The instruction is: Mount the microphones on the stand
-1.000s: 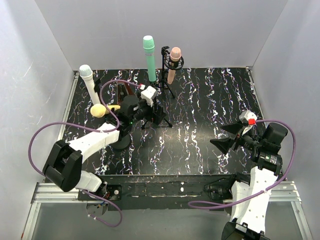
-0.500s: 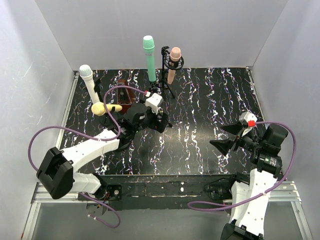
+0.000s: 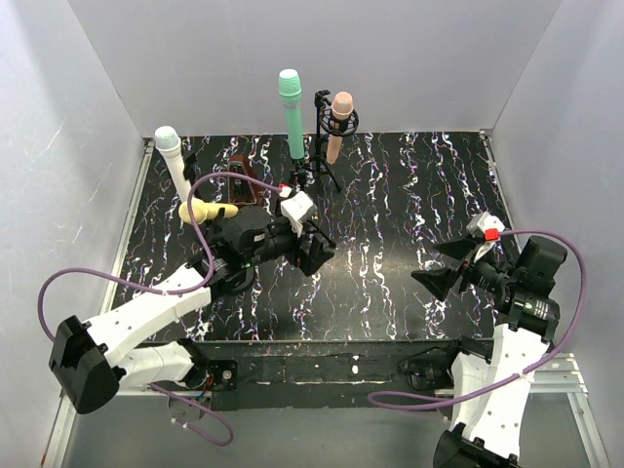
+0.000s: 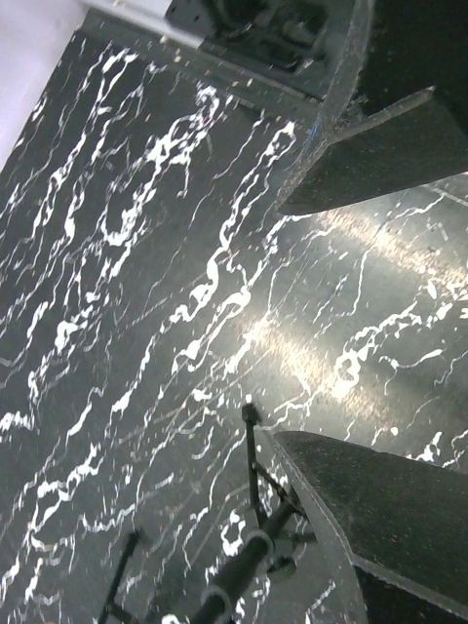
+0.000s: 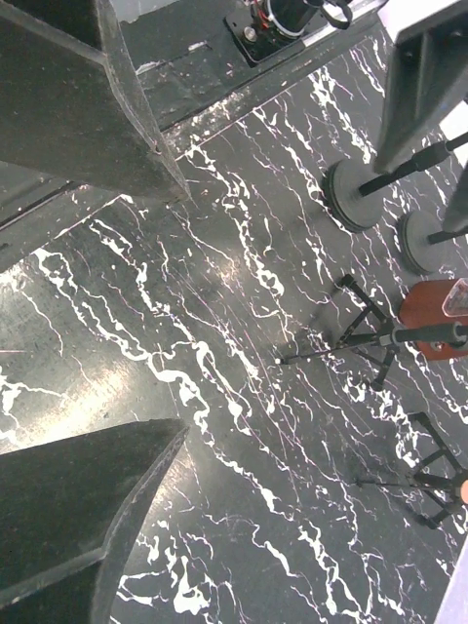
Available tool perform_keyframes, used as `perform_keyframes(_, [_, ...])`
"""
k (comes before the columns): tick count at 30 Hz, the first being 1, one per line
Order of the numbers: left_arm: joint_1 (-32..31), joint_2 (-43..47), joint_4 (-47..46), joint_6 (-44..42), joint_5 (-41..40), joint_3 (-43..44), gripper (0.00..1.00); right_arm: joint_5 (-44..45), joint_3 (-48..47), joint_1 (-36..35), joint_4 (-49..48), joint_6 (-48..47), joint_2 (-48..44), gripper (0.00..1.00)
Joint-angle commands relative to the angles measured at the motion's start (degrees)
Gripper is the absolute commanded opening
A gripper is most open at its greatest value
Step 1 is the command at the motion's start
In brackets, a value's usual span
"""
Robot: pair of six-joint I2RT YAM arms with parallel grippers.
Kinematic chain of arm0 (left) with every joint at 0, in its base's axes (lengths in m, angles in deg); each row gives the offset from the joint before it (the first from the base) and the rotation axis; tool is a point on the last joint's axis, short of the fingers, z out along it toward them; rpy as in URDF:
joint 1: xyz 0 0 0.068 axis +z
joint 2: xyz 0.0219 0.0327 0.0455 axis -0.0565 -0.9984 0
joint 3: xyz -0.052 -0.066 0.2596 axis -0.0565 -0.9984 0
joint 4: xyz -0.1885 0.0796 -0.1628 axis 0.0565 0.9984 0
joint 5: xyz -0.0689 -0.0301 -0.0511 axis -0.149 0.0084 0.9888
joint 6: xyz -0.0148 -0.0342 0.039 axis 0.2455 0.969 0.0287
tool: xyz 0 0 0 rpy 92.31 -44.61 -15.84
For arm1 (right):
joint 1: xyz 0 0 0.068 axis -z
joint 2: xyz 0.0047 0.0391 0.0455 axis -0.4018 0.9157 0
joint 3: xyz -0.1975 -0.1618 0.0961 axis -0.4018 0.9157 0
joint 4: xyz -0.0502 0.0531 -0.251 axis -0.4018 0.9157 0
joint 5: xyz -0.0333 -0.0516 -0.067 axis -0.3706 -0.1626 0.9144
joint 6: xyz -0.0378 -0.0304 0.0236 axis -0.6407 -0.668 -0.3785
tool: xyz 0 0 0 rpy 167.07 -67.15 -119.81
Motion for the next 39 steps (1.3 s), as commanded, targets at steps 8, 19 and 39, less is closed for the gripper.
perform_keyframes(8, [-6.77,11.15,8.54,-1.21,6.91,2.58,0.93,14.71,-11.66,0.26,7.78,3.78,-0.17,0.98])
perform_keyframes(19, [-15.91,21.35,16.2,7.57,-0.39,-2.86,0.98,34.57,-13.52,0.26,2.33,28.06,-2.62,0.98])
perform_keyframes(39, [-19.26,23.64,18.05,11.98,-0.92,-8.05,0.98,42.68,-14.57,0.26,2.33,30.61,-3.51,0.98])
